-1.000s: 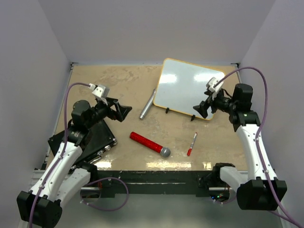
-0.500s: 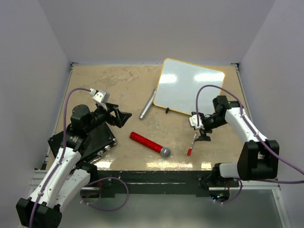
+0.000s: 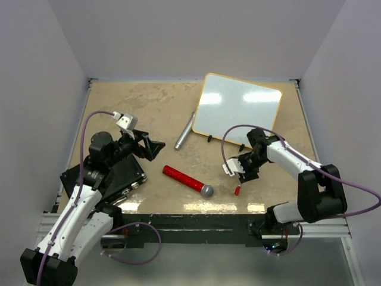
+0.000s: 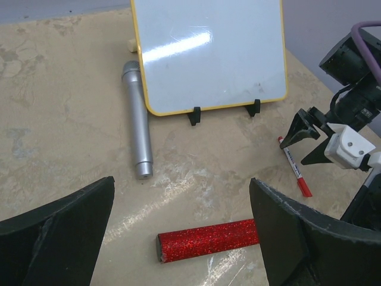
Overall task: Write a sentence on the whiteboard
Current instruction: Pick up the whiteboard marker from the center of the board.
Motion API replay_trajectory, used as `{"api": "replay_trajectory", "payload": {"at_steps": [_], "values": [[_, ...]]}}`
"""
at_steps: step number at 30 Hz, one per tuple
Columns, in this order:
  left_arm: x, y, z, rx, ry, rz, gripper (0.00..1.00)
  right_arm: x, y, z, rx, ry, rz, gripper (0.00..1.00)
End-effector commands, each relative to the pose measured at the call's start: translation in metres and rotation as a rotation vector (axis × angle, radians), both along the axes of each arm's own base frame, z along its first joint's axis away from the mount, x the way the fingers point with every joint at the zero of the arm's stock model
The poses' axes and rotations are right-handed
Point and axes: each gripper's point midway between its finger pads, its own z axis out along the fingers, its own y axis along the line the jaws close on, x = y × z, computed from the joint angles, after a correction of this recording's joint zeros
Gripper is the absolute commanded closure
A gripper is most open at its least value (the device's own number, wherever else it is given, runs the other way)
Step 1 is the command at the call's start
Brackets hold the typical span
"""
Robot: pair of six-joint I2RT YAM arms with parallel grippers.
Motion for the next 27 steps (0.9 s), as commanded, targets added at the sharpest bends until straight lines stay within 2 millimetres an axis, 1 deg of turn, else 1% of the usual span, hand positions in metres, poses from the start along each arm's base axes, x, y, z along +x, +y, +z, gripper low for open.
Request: {"api": "replay_trajectory", "payload": {"at_steps": [1, 5, 7, 9, 15, 18, 19, 21, 22, 24, 25, 26, 27], "values": [[-0.001, -0.002, 0.006, 0.003, -0.043, -0.022, 0.00, 0.005, -0.013, -0.016, -0.094, -0.029, -0.012, 0.43], [-0.002, -0.002, 0.007, 0.000, -0.045, -0.027, 0.00, -0.002, -0.016, -0.023, -0.110, -0.012, -0.010, 0.48], [-0.002, -0.003, 0.007, 0.000, -0.045, -0.030, 0.00, -0.003, -0.016, -0.024, -0.113, -0.014, -0.007, 0.52], [-0.002, -0.003, 0.006, -0.002, -0.040, -0.032, 0.00, -0.004, -0.017, -0.027, -0.119, -0.008, -0.009, 0.54], [-0.003, -0.004, 0.005, -0.005, -0.039, -0.041, 0.00, -0.005, -0.020, -0.033, -0.143, -0.007, -0.036, 0.60], [-0.005, -0.007, 0.006, -0.010, -0.040, -0.056, 0.00, -0.005, -0.022, -0.035, -0.149, -0.011, -0.062, 0.65], [-0.005, -0.007, 0.006, -0.013, -0.041, -0.061, 0.00, -0.003, -0.022, -0.034, -0.147, -0.013, -0.085, 0.68], [-0.007, -0.011, 0.004, -0.020, -0.030, -0.082, 0.00, -0.004, -0.023, -0.034, -0.150, -0.007, -0.108, 0.70], [-0.007, -0.011, 0.005, -0.022, -0.034, -0.085, 0.00, -0.005, -0.024, -0.035, -0.153, 0.005, -0.139, 0.73], [-0.010, -0.014, 0.003, -0.027, -0.023, -0.105, 0.00, -0.003, -0.023, -0.035, -0.151, 0.012, -0.170, 0.75], [-0.011, -0.015, 0.002, -0.030, -0.017, -0.112, 0.00, -0.003, -0.023, -0.035, -0.152, 0.021, -0.197, 0.78], [-0.013, -0.016, 0.002, -0.037, -0.008, -0.126, 0.00, -0.001, -0.022, -0.036, -0.147, 0.012, -0.218, 0.80], [-0.011, -0.018, 0.007, -0.046, -0.035, -0.135, 0.00, 0.001, -0.021, -0.035, -0.142, 0.013, -0.247, 0.81]]}}
